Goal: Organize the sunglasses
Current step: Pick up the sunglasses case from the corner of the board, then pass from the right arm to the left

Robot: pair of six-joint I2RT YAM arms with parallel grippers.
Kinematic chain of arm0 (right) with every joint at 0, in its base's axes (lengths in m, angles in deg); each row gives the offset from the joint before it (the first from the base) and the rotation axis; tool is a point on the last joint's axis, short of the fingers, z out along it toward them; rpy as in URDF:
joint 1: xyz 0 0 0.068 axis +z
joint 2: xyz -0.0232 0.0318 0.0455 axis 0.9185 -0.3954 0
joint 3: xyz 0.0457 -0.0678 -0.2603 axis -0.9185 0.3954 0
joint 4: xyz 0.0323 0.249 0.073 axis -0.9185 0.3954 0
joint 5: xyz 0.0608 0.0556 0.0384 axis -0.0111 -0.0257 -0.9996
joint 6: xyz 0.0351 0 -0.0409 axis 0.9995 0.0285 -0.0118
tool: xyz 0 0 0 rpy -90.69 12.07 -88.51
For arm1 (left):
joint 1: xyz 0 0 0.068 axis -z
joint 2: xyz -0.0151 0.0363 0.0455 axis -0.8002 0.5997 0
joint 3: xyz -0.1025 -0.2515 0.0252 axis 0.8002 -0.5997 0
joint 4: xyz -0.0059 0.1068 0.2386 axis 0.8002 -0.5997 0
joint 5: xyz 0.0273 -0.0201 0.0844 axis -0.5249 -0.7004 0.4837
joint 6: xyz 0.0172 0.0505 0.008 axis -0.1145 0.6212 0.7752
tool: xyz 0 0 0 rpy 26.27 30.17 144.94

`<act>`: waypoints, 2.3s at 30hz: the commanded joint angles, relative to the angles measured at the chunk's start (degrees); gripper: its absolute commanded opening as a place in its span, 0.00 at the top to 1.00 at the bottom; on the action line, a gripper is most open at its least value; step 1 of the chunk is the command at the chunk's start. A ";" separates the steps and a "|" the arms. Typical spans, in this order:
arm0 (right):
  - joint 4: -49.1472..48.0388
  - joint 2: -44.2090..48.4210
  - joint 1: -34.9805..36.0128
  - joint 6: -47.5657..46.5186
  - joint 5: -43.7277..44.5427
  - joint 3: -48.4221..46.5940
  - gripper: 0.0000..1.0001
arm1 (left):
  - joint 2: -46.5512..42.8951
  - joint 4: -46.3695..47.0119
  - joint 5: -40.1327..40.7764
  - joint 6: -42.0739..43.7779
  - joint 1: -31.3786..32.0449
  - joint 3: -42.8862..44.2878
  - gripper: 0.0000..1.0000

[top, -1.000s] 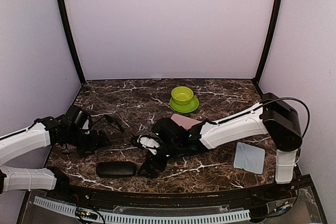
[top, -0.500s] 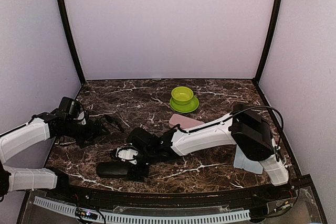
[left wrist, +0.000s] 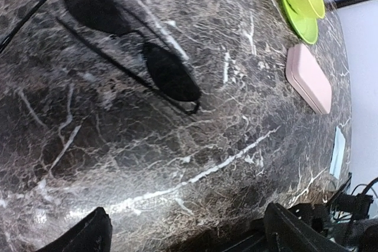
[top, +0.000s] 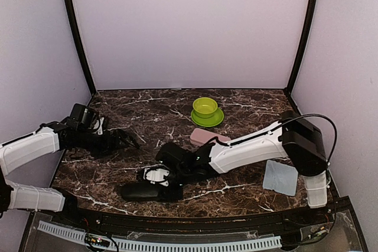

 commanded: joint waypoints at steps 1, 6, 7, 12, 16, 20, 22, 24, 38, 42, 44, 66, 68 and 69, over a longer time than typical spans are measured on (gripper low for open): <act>1.57 10.56 -3.77 -0.47 -5.42 5.20 0.66 | -1.73 6.32 0.32 5.73 5.57 1.58 0.08; 8.24 18.37 -8.62 -0.88 -14.51 9.64 0.70 | -3.43 17.76 -5.83 8.66 9.45 -1.55 0.14; 10.08 19.50 -9.56 -1.26 -16.51 9.87 0.70 | -3.29 19.38 -7.63 9.19 9.90 -1.66 0.15; 17.49 23.51 -13.85 -3.19 -23.05 10.78 0.71 | -0.98 19.91 -12.71 15.82 15.14 1.96 0.19; 21.94 25.35 -16.09 -4.78 -25.42 10.67 0.72 | -0.35 20.10 -17.53 21.08 19.08 3.76 0.17; 26.07 25.30 -16.70 -6.35 -26.34 8.59 0.74 | 2.11 16.42 -19.58 25.48 23.29 7.41 0.11; 26.94 25.23 -17.04 -7.05 -27.46 8.06 0.74 | 3.58 15.29 -20.18 26.89 24.84 8.85 0.08; 27.64 25.10 -17.45 -7.34 -28.39 7.61 0.74 | 5.49 13.78 -20.23 28.70 26.34 10.17 0.04; 27.36 25.76 -18.71 -7.14 -29.24 6.77 0.73 | 14.57 15.28 -25.62 29.29 32.43 12.77 0.01; 26.77 26.17 -19.12 -6.97 -29.44 7.07 0.73 | 16.31 15.13 -25.01 29.54 33.96 12.48 0.01; 26.62 26.36 -19.26 -6.93 -29.77 7.25 0.73 | 16.74 15.59 -23.95 29.81 34.74 12.21 0.01; 24.63 27.18 -20.25 -5.61 -29.58 8.64 0.63 | 17.70 20.37 -21.65 27.09 35.12 12.23 0.58; 23.65 27.79 -20.55 -4.95 -29.17 9.24 0.58 | 17.77 20.83 -21.59 26.14 35.12 12.25 0.66; 23.16 28.04 -20.70 -4.49 -28.89 9.58 0.58 | 17.79 21.04 -21.50 25.79 35.12 12.25 0.69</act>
